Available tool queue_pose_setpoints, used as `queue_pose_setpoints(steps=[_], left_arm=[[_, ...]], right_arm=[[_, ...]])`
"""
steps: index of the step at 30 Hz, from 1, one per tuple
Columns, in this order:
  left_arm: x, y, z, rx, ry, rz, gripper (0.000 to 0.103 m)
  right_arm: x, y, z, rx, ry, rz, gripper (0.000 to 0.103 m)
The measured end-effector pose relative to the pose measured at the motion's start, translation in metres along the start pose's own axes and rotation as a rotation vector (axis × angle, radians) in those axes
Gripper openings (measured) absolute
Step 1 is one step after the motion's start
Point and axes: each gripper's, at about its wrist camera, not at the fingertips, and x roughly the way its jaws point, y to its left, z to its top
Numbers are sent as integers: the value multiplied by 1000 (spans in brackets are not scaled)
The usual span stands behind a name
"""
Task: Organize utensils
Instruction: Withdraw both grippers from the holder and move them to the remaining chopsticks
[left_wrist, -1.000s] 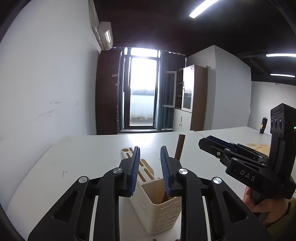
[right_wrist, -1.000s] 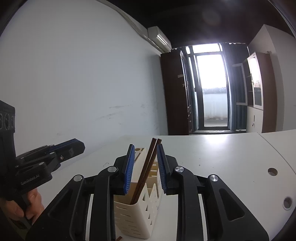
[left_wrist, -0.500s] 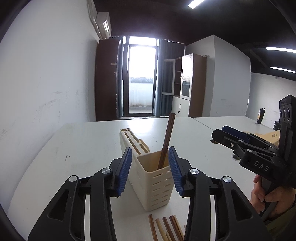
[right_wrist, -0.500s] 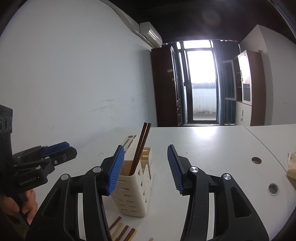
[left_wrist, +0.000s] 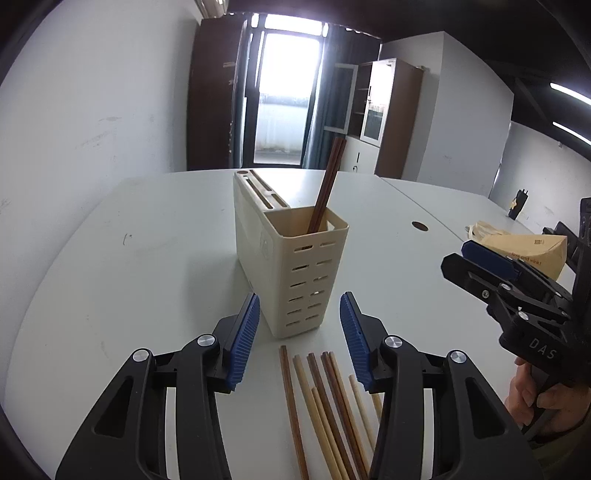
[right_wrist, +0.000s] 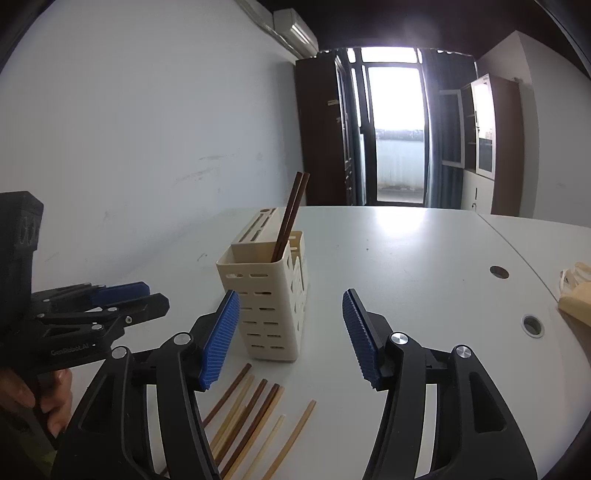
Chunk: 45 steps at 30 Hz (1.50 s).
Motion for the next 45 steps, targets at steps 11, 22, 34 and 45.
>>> queue_pose_setpoints(steps=[11, 22, 34, 45], left_arm=[[12, -1, -18, 35, 116, 34, 45], [35, -2, -27, 61, 250, 38, 45], [85, 6, -40, 31, 429, 3, 45], [121, 11, -52, 29, 521, 5, 42]], right_arm=[[-7, 5, -33, -1, 148, -46, 60], [19, -7, -52, 69, 356, -66, 60], [55, -20, -68, 147, 543, -51, 60], [87, -27, -87, 177, 637, -74, 58]])
